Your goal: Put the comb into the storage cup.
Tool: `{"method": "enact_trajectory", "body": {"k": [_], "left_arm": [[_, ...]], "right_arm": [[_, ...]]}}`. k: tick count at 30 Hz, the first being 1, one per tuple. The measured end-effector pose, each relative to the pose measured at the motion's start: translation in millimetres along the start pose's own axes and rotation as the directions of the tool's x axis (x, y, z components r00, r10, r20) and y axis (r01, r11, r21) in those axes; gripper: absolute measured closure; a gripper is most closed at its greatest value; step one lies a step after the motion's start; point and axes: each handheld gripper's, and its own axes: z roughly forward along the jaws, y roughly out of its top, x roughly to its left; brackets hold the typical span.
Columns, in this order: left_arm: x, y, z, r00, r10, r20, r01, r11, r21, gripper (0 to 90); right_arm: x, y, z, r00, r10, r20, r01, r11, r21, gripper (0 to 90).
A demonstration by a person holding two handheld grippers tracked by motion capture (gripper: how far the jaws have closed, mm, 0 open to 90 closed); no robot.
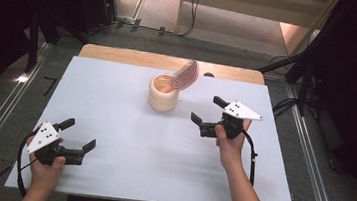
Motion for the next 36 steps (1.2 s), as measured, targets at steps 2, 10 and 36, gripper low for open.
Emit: {"method": "enact_trajectory", "body": {"k": [2,10,36], "left_arm": [[0.0,0.0,0.2,1.0000,0.000,0.001,0.000,1.0000,0.000,0.0],[-0.2,0.0,0.1,1.0000,0.000,0.000,0.000,1.0000,0.002,0.0],[-0.6,-0.1,-0.1,1.0000,0.002,0.002,-0.002,1.0000,0.002,0.0]], "right_arm": [[0.2,-2.8,-3.6,1.0000,0.004,0.001,-0.004,1.000,-0.001,0.0],[-0.1,-14.6,-19.7,0.9998,0.007,0.018,-0.007,1.000,-0.009,0.0],[-12.4,-45.5,-81.7,0.9959,0.033,0.084,-0.031,0.999,-0.023,0.0]]}}
